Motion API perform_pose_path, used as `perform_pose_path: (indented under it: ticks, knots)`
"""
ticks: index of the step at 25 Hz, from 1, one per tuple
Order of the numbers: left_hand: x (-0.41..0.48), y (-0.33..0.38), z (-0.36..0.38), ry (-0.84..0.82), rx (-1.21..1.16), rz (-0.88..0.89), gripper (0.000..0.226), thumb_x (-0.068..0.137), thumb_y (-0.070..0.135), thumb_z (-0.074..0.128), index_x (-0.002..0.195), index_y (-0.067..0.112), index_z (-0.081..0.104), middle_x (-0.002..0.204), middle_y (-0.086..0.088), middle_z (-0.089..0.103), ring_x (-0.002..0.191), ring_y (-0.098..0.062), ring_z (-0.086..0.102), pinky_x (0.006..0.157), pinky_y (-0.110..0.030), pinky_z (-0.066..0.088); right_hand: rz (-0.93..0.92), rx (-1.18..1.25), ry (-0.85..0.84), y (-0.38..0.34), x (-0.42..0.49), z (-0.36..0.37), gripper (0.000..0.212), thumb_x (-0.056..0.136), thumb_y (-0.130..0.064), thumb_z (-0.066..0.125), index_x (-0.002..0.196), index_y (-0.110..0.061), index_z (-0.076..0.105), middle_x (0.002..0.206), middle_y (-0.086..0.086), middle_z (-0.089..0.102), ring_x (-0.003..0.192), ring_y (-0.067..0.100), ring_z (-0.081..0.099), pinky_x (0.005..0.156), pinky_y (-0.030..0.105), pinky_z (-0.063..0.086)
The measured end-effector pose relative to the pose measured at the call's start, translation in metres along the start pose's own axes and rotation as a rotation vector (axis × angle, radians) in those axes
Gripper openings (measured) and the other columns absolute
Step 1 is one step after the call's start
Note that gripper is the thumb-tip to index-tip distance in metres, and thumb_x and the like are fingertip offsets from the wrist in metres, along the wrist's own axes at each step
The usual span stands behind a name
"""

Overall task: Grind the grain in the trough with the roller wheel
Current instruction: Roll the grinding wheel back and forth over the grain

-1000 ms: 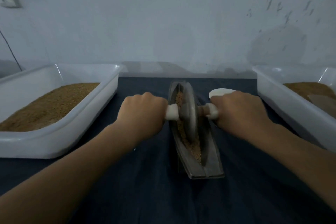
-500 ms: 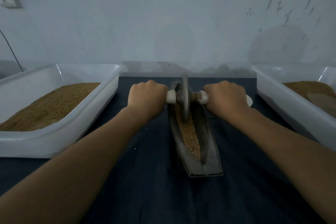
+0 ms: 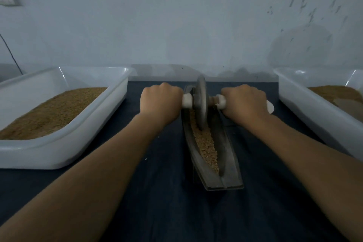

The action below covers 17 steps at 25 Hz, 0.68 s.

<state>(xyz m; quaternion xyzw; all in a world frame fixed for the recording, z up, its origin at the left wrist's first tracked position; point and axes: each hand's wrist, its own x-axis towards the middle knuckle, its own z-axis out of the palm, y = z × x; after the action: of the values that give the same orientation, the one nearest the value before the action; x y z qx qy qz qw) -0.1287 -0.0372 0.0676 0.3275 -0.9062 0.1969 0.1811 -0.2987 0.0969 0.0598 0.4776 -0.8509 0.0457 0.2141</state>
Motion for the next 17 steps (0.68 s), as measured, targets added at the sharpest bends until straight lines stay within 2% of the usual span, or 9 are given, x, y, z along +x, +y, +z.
perform_pose_path:
  ticks: [2, 3, 4, 7, 9, 11, 13, 15, 17]
  knots:
    - [0.006, 0.0, -0.003, -0.049, -0.019, 0.01, 0.008, 0.088, 0.022, 0.059, 0.095, 0.023, 0.064, 0.078, 0.0, 0.052, 0.069, -0.024, 0.053, 0.06, -0.035, 0.038, 0.004, -0.008, -0.017, 0.0, 0.004, -0.001, 0.017, 0.089, -0.034, 0.065, 0.083, -0.029, 0.05, 0.087, 0.001, 0.061, 0.079, 0.026, 0.06, 0.06, 0.032, 0.04]
    - [-0.005, 0.0, -0.002, -0.037, -0.024, 0.015, 0.003, 0.087, 0.023, 0.06, 0.09, 0.023, 0.062, 0.073, 0.002, 0.048, 0.063, -0.021, 0.048, 0.057, -0.034, 0.036, -0.013, -0.033, -0.01, 0.003, -0.004, -0.003, 0.023, 0.088, -0.035, 0.066, 0.08, -0.031, 0.045, 0.081, -0.002, 0.056, 0.071, 0.023, 0.055, 0.056, 0.029, 0.035]
    - [-0.023, 0.0, 0.0, 0.015, -0.026, 0.019, 0.008, 0.085, 0.025, 0.063, 0.081, 0.024, 0.056, 0.066, 0.004, 0.041, 0.054, -0.017, 0.039, 0.052, -0.031, 0.032, -0.049, -0.068, 0.027, 0.005, -0.018, -0.004, 0.03, 0.086, -0.036, 0.067, 0.074, -0.03, 0.039, 0.073, -0.006, 0.048, 0.061, 0.017, 0.045, 0.05, 0.026, 0.027]
    - [-0.077, -0.008, -0.012, 0.193, -0.049, 0.117, 0.049, 0.062, 0.033, 0.077, 0.066, 0.032, 0.028, 0.055, 0.011, 0.014, 0.044, -0.008, 0.006, 0.046, -0.02, 0.008, -0.228, -0.138, 0.326, 0.013, -0.063, -0.021, 0.037, 0.067, -0.035, 0.062, 0.064, -0.03, 0.025, 0.058, -0.013, 0.017, 0.049, 0.005, 0.011, 0.048, 0.018, 0.007]
    - [-0.081, -0.01, -0.018, 0.258, -0.062, 0.151, 0.058, 0.053, 0.034, 0.081, 0.066, 0.033, 0.024, 0.056, 0.012, 0.007, 0.046, -0.006, 0.0, 0.049, -0.016, 0.004, -0.281, -0.14, 0.442, 0.016, -0.073, -0.024, 0.033, 0.057, -0.038, 0.06, 0.062, -0.032, 0.028, 0.059, -0.015, 0.006, 0.054, -0.001, 0.0, 0.051, 0.014, 0.003]
    - [-0.073, -0.004, -0.013, 0.14, -0.002, 0.082, 0.051, 0.063, 0.035, 0.078, 0.064, 0.032, 0.028, 0.055, 0.011, 0.014, 0.044, -0.008, 0.006, 0.046, -0.02, 0.007, -0.229, -0.115, 0.379, 0.012, -0.063, -0.017, 0.038, 0.059, -0.033, 0.068, 0.062, -0.03, 0.03, 0.057, -0.015, 0.011, 0.051, 0.001, 0.004, 0.052, 0.015, 0.006]
    - [-0.044, 0.0, 0.004, 0.106, 0.019, 0.034, 0.025, 0.08, 0.029, 0.067, 0.069, 0.027, 0.045, 0.059, 0.006, 0.03, 0.046, -0.015, 0.024, 0.046, -0.028, 0.023, -0.127, -0.125, 0.245, 0.006, -0.036, -0.002, 0.036, 0.071, -0.029, 0.074, 0.067, -0.028, 0.038, 0.057, -0.012, 0.03, 0.047, 0.013, 0.025, 0.05, 0.022, 0.013]
    - [-0.008, 0.0, 0.007, 0.044, 0.01, 0.021, 0.003, 0.087, 0.023, 0.059, 0.087, 0.024, 0.061, 0.071, 0.0, 0.048, 0.059, -0.022, 0.044, 0.055, -0.034, 0.034, -0.039, -0.021, 0.136, 0.002, -0.007, 0.011, 0.023, 0.085, -0.031, 0.068, 0.078, -0.026, 0.046, 0.071, -0.003, 0.054, 0.063, 0.023, 0.049, 0.054, 0.029, 0.027]
    - [0.012, -0.001, 0.003, -0.034, 0.027, 0.022, 0.01, 0.088, 0.022, 0.057, 0.095, 0.024, 0.064, 0.08, -0.002, 0.054, 0.069, -0.025, 0.052, 0.06, -0.036, 0.037, -0.009, 0.013, 0.075, 0.003, 0.007, 0.013, 0.018, 0.089, -0.031, 0.064, 0.082, -0.026, 0.048, 0.083, 0.001, 0.062, 0.072, 0.025, 0.054, 0.058, 0.032, 0.034]
